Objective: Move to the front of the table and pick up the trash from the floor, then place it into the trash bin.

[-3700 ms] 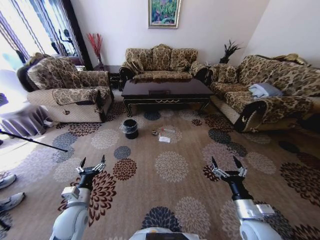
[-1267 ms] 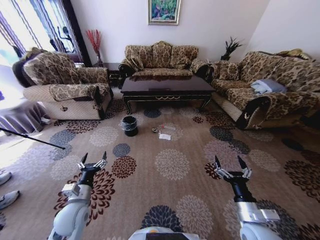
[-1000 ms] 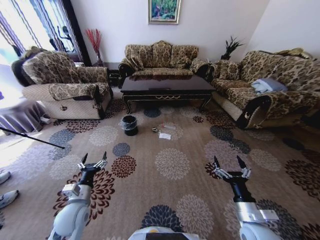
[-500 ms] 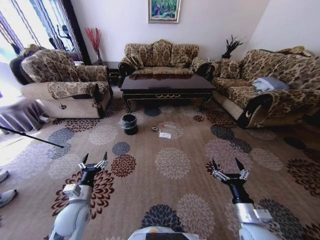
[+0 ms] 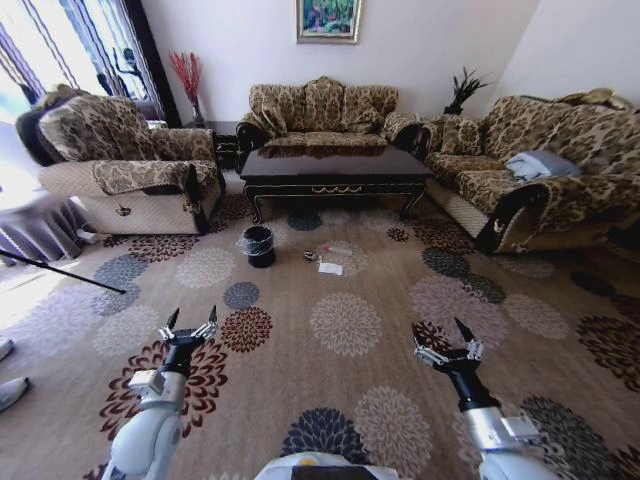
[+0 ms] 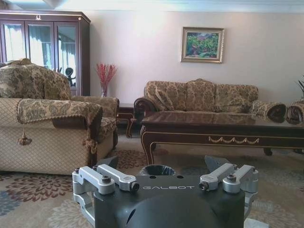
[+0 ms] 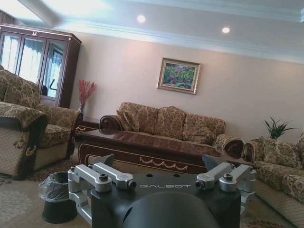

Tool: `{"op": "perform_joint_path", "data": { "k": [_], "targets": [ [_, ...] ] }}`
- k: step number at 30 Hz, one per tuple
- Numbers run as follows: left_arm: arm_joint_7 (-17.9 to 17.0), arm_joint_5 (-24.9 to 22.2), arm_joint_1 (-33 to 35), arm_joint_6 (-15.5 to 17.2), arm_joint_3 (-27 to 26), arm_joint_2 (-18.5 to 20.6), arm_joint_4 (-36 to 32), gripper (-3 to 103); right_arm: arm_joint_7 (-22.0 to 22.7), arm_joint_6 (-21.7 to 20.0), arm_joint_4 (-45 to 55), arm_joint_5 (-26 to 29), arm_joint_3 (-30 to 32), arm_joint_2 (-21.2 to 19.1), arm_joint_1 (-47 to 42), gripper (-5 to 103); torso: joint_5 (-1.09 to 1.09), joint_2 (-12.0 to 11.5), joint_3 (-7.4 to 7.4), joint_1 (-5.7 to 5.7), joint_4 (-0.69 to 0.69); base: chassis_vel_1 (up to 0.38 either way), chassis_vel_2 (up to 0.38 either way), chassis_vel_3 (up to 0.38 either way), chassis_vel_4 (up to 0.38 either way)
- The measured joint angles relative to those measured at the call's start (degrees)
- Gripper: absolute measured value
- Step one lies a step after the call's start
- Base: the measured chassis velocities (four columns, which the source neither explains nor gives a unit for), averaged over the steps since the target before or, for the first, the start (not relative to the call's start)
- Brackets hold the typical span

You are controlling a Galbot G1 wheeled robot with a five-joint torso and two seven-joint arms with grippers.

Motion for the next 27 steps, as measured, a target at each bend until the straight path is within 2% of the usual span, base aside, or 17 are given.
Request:
{"op": "perform_joint_path", "data": {
  "k": [6, 9, 13, 27],
  "targets": [
    [0.2, 0.0, 0.2, 0.0, 0.0, -0.1, 0.0, 100, 1.0, 0.1, -0.5, -0.2, -0.2, 0.3, 0.2, 100, 0.01, -1.4, -0.79, -0.61, 0.0, 0.0, 0.0, 0.0, 0.0],
    [0.5, 1.1, 1.1, -0.5, 0.6, -0.3, -0.5, 100, 4.4, -0.8, -0.8, -0.1, -0.6, 0.2, 0.7, 100, 0.01, -2.5, -1.46, -1.06, 0.0, 0.0, 0.0, 0.0, 0.0],
    [1.0, 3.1, 2.7, -1.5, 2.0, -1.1, -0.9, 100, 5.9, -0.8, -0.8, 0.2, -0.6, 0.0, 1.1, 100, 0.01, -3.5, -2.03, -1.48, 0.0, 0.0, 0.0, 0.0, 0.0],
    [1.0, 3.6, 6.7, -2.2, 2.6, -1.0, -3.9, 100, 8.0, -0.7, -2.0, 0.8, -0.8, -0.2, 2.0, 100, 0.01, -6.9, -4.08, -2.84, 0.0, 0.0, 0.0, 0.0, 0.0]
  ]
}}
